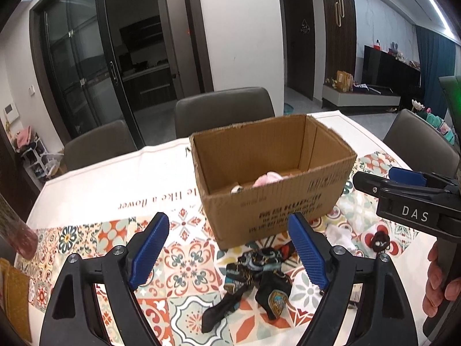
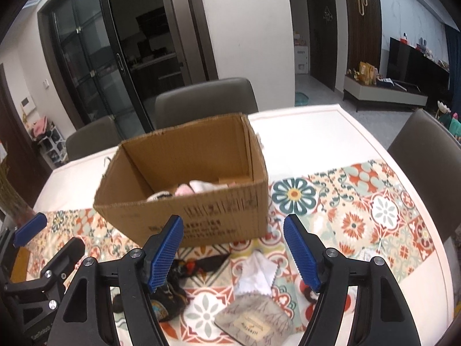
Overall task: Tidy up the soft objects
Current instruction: 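Open both tools to drop the wristband and cloth into the box, then grasp the dark patterned scarf with the left tool while the right tool grasps the small white cloth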
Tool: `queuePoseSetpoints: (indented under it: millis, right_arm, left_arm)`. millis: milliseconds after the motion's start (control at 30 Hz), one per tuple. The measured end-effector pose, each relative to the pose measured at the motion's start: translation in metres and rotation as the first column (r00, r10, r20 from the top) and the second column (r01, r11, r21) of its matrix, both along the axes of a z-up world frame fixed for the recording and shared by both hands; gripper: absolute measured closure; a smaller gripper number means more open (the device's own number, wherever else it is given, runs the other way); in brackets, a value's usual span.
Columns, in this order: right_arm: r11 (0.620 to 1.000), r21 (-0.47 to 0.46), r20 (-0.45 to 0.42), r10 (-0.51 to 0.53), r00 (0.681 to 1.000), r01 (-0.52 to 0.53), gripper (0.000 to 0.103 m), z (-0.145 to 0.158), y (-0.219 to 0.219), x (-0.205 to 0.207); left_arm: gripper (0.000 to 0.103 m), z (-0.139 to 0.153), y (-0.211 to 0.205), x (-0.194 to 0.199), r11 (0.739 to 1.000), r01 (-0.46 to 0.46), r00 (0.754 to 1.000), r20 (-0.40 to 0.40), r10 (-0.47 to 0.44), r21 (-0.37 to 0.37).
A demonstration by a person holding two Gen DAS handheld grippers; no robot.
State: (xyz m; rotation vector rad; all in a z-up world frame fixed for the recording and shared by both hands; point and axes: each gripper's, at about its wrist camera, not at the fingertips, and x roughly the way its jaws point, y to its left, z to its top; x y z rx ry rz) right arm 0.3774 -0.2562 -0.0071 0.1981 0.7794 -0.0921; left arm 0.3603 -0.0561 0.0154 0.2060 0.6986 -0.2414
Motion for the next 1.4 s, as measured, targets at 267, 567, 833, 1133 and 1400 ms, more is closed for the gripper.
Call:
queuePoseSetpoints:
  millis: [267,567,833,1133,1400]
  right_arm:
    - [1.000,-0.009,0.001,-0.006,1.000,0.006,0.030,-0.018,0.006,-0.015]
    - [1.000,0.016,-0.057,-0.013,0.998,0.014,0.030,-0.045,0.003,-0.017]
    - [0.999,0.039,-0.116,-0.002,0.993,0.007,0.030,-0.074,0.002,-0.012]
    - [0.998,0.058,-0.187,0.003,0.982,0.008,0.030,-0.105,-0.002,-0.006]
    - [0.998,0.055,-0.251,0.010,0.968,0.004,0.030,-0.128,-0.004,0.003]
  left_arm:
    - [0.018,-0.020,0.005,-0.010,1.000,0.003,1.000,-0.021,-0.003,-0.011]
    - [0.017,-0.044,0.001,-0.008,1.000,0.012,0.997,-0.074,-0.013,-0.015]
    - [0.017,-0.068,-0.003,-0.001,1.000,0.020,0.990,-0.139,-0.022,-0.019]
    - [0.017,-0.094,-0.011,0.010,0.999,0.034,0.980,-0.195,-0.033,0.000]
    - [0.017,-0.120,-0.017,0.023,0.999,0.033,0.968,-0.250,-0.033,-0.002]
